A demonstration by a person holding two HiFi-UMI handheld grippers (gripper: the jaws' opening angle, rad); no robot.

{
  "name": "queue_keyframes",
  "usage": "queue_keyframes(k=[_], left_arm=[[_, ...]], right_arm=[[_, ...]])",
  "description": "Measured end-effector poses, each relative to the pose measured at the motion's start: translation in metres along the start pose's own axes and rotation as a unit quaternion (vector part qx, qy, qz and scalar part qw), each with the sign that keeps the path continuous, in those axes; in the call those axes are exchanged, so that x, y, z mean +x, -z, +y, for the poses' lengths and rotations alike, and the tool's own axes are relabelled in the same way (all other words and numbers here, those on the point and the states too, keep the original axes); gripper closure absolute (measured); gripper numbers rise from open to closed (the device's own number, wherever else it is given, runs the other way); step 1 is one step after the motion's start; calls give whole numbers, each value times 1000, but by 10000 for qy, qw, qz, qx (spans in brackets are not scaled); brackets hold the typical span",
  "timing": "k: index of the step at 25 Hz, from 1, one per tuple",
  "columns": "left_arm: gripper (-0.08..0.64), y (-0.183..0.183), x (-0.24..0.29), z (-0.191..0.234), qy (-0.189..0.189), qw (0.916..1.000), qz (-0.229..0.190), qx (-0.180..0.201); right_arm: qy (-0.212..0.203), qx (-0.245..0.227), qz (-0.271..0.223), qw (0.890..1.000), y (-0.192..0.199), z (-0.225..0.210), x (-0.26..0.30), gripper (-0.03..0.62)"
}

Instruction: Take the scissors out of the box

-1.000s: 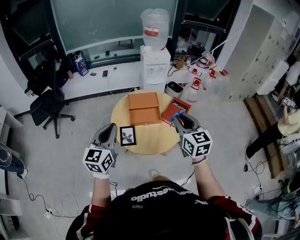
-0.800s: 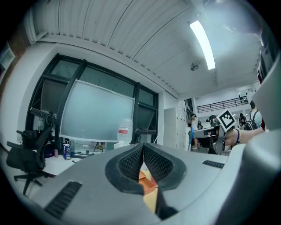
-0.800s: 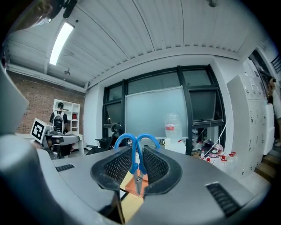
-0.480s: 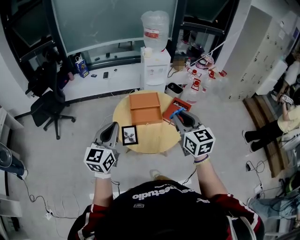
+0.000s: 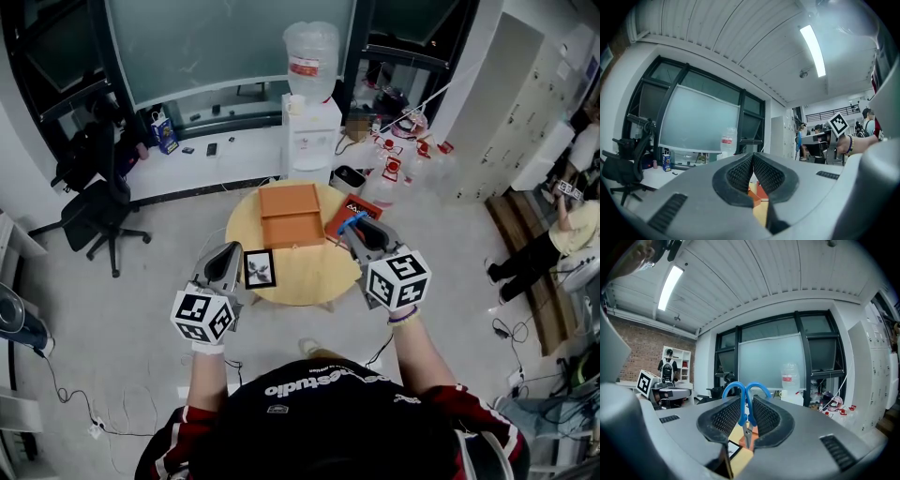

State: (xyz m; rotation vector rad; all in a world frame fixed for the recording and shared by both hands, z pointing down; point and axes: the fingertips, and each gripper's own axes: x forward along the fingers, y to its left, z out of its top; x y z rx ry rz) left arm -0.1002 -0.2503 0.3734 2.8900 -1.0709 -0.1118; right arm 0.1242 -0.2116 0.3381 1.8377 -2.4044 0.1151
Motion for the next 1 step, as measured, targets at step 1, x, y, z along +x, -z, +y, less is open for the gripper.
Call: queue_keyframes(k=[1], left_arm=[[541, -1, 1, -1, 10, 10000, -2, 4]], right_arm=[[-10, -4, -10, 10000, -2, 1, 0, 483]])
